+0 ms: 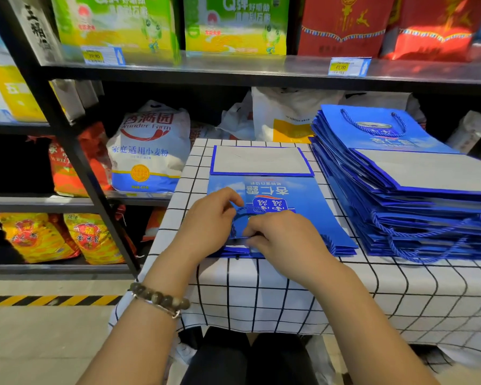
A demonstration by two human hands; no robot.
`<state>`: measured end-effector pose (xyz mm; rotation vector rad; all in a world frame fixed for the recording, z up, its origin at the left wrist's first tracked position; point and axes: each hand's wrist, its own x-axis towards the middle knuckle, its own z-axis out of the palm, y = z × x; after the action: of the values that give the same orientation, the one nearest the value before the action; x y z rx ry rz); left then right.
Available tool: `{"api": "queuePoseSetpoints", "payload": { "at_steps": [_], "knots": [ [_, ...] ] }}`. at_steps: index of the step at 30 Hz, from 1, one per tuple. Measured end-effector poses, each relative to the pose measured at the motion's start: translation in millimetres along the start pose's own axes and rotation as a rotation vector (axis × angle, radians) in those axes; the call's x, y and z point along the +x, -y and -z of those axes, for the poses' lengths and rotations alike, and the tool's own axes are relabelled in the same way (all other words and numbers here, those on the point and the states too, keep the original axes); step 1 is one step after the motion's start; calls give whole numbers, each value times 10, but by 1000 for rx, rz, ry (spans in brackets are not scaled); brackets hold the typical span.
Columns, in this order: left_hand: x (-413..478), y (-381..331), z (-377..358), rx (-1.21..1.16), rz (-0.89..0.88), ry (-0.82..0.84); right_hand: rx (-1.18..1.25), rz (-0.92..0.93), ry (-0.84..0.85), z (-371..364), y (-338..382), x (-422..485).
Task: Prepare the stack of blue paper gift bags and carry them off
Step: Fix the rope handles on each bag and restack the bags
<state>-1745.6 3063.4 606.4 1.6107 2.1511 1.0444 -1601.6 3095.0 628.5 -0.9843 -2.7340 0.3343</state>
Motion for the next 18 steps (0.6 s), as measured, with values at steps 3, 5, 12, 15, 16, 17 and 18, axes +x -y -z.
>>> {"api": "queuePoseSetpoints", "payload": {
  "at_steps": [3, 5, 12, 15, 16, 17, 18],
  "knots": [
    [53, 141, 119, -409, 84, 134, 70, -36, -12, 71, -33, 14],
    [23, 267, 173, -599, 153, 256, 133, -50, -30, 146, -69, 45],
    [-232, 366, 432, -456, -221, 526, 323, -60, -52, 420, -149, 197],
    [-164, 292, 292, -362, -191, 99, 397, -26, -86, 479, -76, 206],
    [-147, 290, 238, -394, -190, 16, 385, -1, -90, 493, -28, 189],
    [-142, 270, 214, -422, -170, -19, 352, 25, -101, 503, 12, 166],
    [-120, 275, 207, -439, -130, -44, 292, 49, -135, 514, 31, 134]
  ]
}}
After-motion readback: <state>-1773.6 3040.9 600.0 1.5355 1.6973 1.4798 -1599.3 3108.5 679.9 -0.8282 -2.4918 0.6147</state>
